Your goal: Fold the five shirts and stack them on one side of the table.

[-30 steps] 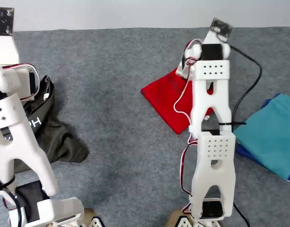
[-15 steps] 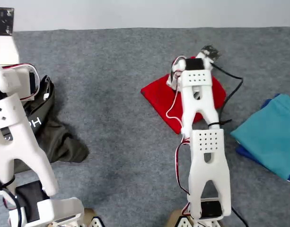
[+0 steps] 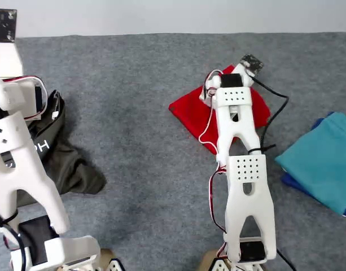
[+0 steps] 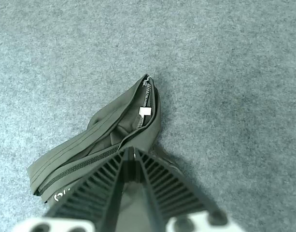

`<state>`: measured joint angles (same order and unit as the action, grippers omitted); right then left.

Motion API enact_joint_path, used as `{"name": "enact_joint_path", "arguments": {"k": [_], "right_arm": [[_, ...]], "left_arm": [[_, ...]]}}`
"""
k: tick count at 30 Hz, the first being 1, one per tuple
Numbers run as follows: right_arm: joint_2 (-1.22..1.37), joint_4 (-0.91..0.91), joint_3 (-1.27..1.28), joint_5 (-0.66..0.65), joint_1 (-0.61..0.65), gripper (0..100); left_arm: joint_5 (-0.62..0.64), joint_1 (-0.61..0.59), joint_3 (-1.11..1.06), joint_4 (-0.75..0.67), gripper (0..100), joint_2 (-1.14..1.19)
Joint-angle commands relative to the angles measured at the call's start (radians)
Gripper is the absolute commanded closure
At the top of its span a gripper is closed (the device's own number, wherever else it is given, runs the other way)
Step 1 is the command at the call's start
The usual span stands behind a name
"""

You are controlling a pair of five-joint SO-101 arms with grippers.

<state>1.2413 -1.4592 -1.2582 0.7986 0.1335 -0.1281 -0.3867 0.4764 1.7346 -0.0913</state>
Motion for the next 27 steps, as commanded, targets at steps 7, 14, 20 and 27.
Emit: {"name": "enact_joint_path", "arguments": {"k": [7,14,20,27], "right_arm": [[-0.035,-0.111,-0.100,-0.058,-0.030,99.0],[-0.099,-0.341,-0.325,-0.249,-0.081,98.8],[-0.197,-0.335,-0.319,-0.448,-0.162,98.9],[-0.300,-0.338,-0.318,-0.531,-0.245,98.9]], "left_arm": [[-0.009,-0.008,0.002,0.020,99,-0.037],[-0.009,-0.008,0.002,0.020,99,-0.037],[-0.008,-0.008,0.005,0.020,99,-0.038],[-0.009,-0.008,0.005,0.020,99,-0.038]]}}
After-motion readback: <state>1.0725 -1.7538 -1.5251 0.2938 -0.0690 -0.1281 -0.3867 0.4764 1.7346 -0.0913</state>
